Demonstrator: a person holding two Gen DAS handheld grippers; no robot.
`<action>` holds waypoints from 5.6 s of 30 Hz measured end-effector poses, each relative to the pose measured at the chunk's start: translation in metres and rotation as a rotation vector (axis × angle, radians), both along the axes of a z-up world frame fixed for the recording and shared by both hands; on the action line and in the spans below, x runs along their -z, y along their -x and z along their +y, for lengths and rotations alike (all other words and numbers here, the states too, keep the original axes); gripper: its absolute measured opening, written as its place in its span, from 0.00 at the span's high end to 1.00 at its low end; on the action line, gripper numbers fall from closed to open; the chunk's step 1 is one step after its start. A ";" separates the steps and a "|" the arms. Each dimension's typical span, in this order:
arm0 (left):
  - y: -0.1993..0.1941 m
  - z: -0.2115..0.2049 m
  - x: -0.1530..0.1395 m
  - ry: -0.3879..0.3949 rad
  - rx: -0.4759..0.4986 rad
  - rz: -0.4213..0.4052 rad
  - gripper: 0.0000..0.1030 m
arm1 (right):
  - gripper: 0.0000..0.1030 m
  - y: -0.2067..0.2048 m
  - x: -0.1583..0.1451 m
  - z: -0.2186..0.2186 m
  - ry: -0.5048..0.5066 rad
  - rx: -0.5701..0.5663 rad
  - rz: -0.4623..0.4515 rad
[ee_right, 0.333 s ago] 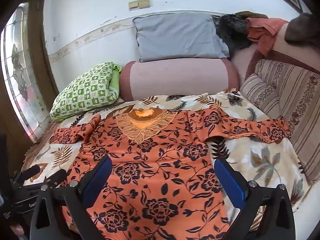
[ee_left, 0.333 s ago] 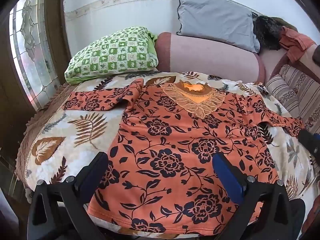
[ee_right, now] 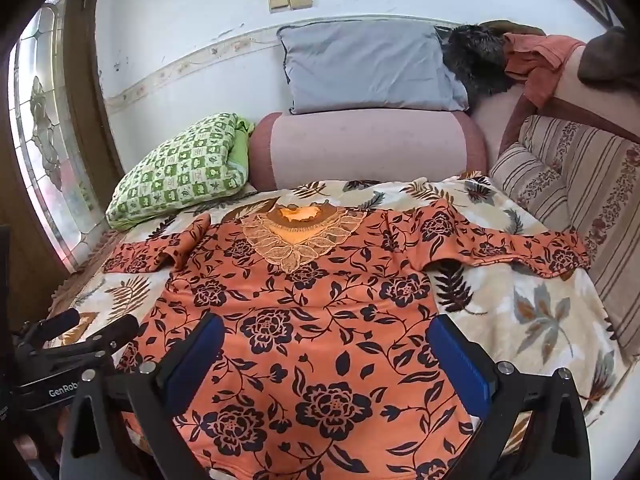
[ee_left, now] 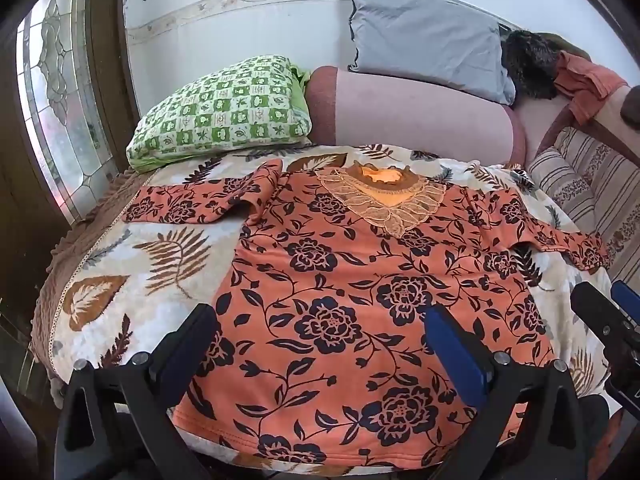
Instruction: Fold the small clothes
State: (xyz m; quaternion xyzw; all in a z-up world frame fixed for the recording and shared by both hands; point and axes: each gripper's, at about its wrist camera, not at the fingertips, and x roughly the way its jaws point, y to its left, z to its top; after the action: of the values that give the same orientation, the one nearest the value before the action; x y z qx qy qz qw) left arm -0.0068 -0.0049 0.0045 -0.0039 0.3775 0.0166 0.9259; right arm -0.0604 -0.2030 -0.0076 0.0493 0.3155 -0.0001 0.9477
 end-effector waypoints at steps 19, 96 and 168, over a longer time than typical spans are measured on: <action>0.001 0.002 -0.001 0.017 0.003 0.002 0.00 | 0.00 -0.001 -0.001 0.006 -0.014 -0.014 -0.003; -0.063 0.012 0.092 0.017 -0.010 0.259 0.00 | 0.00 -0.077 0.070 -0.236 -0.507 0.336 0.069; -0.094 0.183 0.080 0.277 -0.191 0.146 0.00 | 0.12 -0.330 0.132 -0.119 -0.508 0.037 0.330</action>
State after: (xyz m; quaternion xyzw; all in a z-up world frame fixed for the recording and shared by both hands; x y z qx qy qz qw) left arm 0.0871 0.1783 -0.0754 -0.1659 0.4402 0.0523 0.8809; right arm 0.2701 -0.3218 -0.1392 0.2899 0.4543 0.0536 0.8406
